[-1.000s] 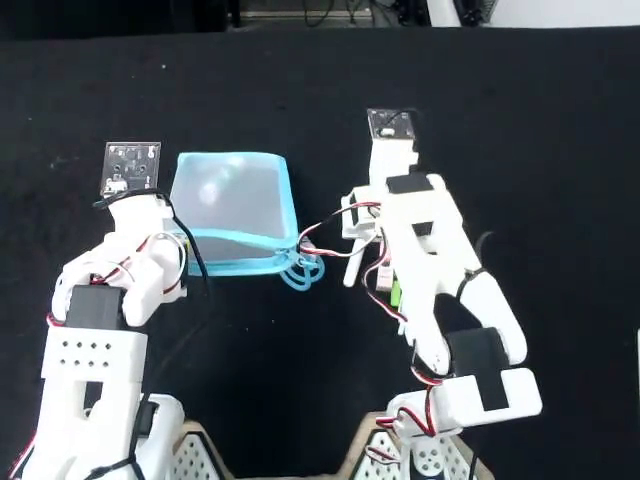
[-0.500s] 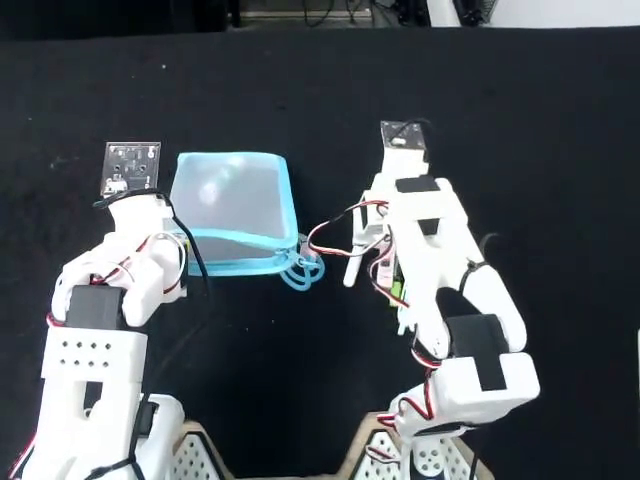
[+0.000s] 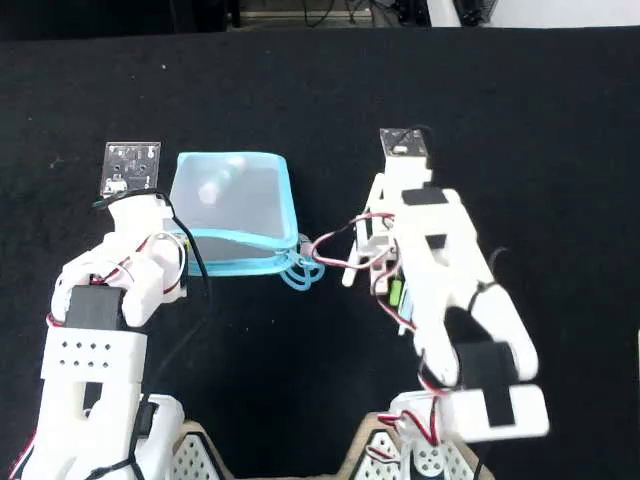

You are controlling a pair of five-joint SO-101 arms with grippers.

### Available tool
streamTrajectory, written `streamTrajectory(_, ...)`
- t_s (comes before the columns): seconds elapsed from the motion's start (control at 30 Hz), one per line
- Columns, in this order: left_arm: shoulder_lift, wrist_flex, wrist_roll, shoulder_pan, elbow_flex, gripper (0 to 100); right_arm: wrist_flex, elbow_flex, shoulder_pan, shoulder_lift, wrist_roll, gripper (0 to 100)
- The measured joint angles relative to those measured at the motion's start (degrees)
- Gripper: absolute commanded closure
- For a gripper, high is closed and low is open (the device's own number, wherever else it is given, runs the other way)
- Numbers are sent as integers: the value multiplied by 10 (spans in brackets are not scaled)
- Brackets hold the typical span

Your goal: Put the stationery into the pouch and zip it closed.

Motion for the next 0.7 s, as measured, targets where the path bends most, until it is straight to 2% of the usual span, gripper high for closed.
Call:
streamTrajectory(0.17, 0, 0, 0, 0, 0, 968, 6, 16, -1, -17, 4, 986)
streamTrajectory(0.27, 0, 0, 0, 0, 0, 968, 39, 16, -4, -17, 47, 986)
streamTrajectory(0.43, 0, 0, 0, 0, 0, 968, 123, 25, -54, -17, 150, 984)
streamTrajectory(0.7, 0, 0, 0, 0, 0, 969, 135, 69, -138, -17, 229, 982)
